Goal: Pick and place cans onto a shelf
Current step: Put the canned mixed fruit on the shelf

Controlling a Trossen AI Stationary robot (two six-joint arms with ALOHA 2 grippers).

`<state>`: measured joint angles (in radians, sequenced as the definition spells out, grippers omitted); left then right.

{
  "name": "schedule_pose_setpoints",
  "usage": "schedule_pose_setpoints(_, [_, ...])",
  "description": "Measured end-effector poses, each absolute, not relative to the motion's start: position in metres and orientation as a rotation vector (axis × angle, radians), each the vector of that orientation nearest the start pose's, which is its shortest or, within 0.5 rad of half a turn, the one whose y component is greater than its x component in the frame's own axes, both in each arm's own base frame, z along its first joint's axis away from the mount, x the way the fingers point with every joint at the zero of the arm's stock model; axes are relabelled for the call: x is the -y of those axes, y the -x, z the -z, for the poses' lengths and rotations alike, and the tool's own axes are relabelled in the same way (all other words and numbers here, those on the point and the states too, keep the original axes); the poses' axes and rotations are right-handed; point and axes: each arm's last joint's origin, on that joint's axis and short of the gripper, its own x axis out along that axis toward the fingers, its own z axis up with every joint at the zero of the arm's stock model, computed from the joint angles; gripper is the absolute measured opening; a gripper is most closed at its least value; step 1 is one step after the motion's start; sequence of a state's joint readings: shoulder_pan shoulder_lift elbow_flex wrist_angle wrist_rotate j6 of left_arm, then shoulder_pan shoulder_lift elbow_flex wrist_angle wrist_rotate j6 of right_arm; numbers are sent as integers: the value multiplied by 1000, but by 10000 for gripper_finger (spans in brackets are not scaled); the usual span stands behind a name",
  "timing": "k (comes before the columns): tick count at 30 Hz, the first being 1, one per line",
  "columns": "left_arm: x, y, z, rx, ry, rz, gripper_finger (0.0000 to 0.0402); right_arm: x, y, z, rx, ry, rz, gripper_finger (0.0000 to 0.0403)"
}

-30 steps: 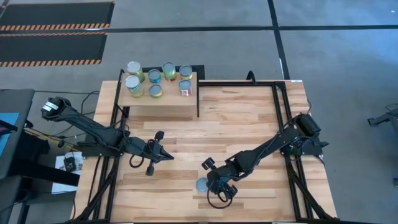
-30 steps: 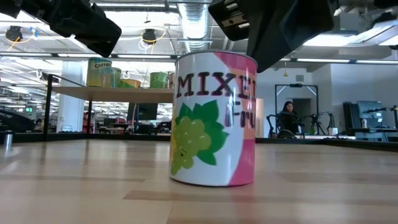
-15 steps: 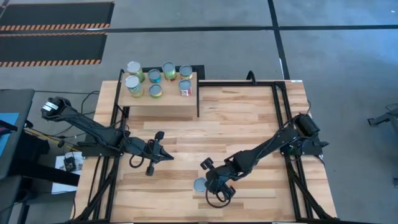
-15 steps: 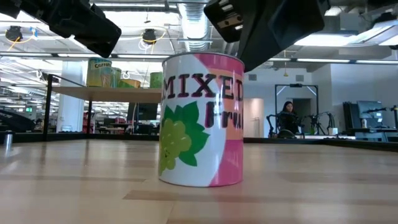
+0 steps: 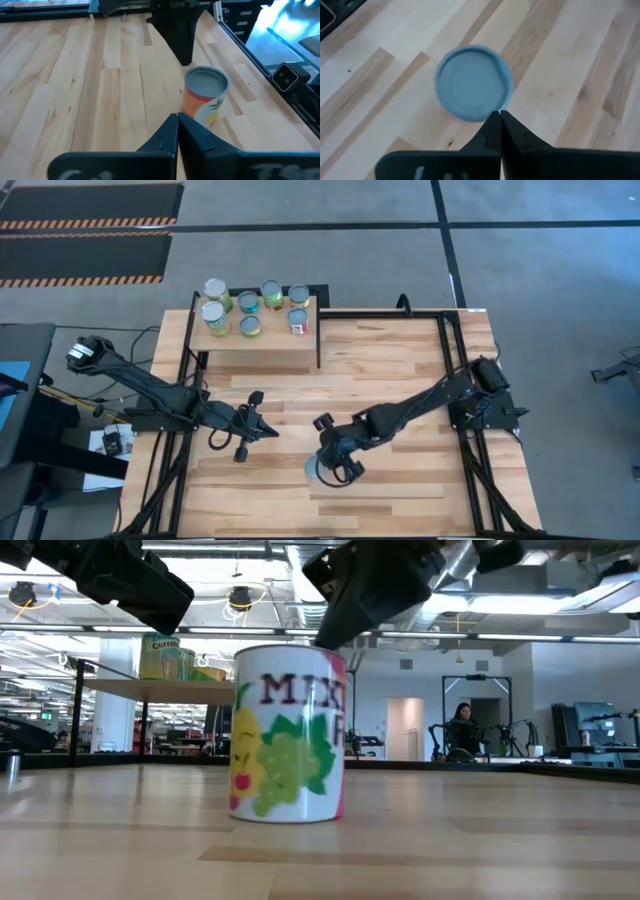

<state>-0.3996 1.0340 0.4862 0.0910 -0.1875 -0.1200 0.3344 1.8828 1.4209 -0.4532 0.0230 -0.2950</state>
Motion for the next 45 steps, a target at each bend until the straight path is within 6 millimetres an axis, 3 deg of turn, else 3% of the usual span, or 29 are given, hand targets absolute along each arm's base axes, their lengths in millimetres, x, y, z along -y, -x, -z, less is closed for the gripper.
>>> schedule_pose_setpoints(8, [77,-197,-212,-448,-1,178,0,-120,-390,-228,-839,418,-436,15])
schedule_pose_setpoints(12, [77,-197,-212,-449,3,177,0,-144,-380,-227,-854,443,-500,57])
schedule_pose_setpoints(16, [77,-197,-212,-453,2,176,0,-170,-374,-212,-871,514,-551,111])
schedule_pose_setpoints(21, [77,-197,-211,-456,0,176,0,-174,-377,-208,-844,631,-455,159])
schedule_pose_setpoints(25, [77,-197,-211,-460,-1,175,0,-170,-382,-210,-815,624,-432,170])
schedule_pose_setpoints(29, [77,-197,-210,-464,-2,175,0,-168,-385,-212,-781,651,-442,165])
schedule_pose_setpoints(36, [77,-196,-210,-468,-2,174,0,-163,-396,-196,-776,684,-458,138])
schedule_pose_setpoints(45, [77,-196,-210,-468,1,173,0,-152,-398,-195,-812,663,-433,18])
